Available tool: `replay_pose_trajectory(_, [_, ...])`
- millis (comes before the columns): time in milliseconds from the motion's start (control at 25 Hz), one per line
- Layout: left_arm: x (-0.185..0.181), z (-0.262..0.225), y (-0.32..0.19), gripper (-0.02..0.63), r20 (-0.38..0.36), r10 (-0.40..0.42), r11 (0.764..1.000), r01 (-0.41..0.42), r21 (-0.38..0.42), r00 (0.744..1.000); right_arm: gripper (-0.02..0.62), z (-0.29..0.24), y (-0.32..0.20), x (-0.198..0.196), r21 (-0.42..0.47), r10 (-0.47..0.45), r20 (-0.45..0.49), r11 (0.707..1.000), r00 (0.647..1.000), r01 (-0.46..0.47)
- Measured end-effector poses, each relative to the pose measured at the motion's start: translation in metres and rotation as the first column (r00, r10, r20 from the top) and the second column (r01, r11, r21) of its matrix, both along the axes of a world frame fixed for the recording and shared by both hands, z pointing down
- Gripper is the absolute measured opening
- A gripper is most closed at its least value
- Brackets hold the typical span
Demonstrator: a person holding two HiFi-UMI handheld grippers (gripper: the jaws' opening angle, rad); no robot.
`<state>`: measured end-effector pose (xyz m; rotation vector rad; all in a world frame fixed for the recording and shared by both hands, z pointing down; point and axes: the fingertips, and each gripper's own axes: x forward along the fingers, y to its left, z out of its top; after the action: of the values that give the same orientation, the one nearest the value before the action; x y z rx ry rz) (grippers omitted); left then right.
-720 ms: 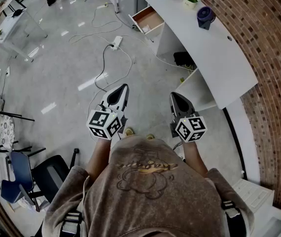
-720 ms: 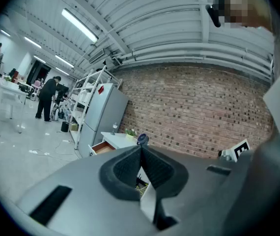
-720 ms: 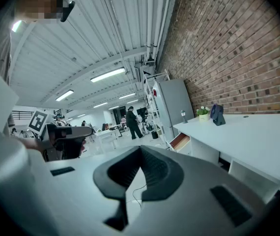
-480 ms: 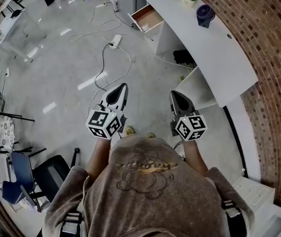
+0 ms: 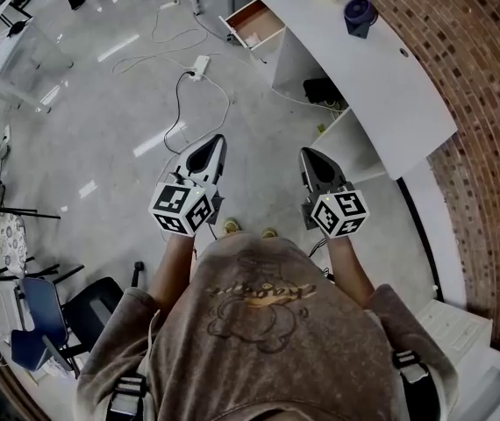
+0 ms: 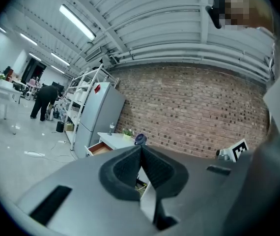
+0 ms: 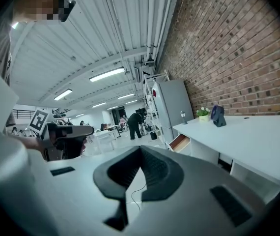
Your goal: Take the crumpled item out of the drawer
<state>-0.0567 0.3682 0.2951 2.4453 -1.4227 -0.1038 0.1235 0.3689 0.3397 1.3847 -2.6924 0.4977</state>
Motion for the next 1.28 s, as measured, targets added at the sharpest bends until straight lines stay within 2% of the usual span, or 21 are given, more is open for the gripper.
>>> replay_pose_trajectory(400, [-0.023,0.017,-0.02,0.008,-0.003,0.051,0.999,-0.051,-0.002,0.999,-0.003,0.02,-0.006,-0.028,-0.014,0.027,-0.015,1.0,1.0,-0.027])
replay_pose_trajectory(760, [-0.03,0.026,-0.04,0.008,-0.009,0.078,0.997,-0.078,-0.006,0.997,-0.003,0.024,-0.025,-0.029,-0.01,0.073,-0.01,0.997,0.997,-0.073])
replay_pose_trajectory(1280, [-0.027,0.039,-0.096,0.008,-0.013,0.079,0.997,-0.079,-0.019,0.997,-0.003,0.041,-0.087,-0.043,-0.023,0.038,-0.009,0.999,0.999,-0.038])
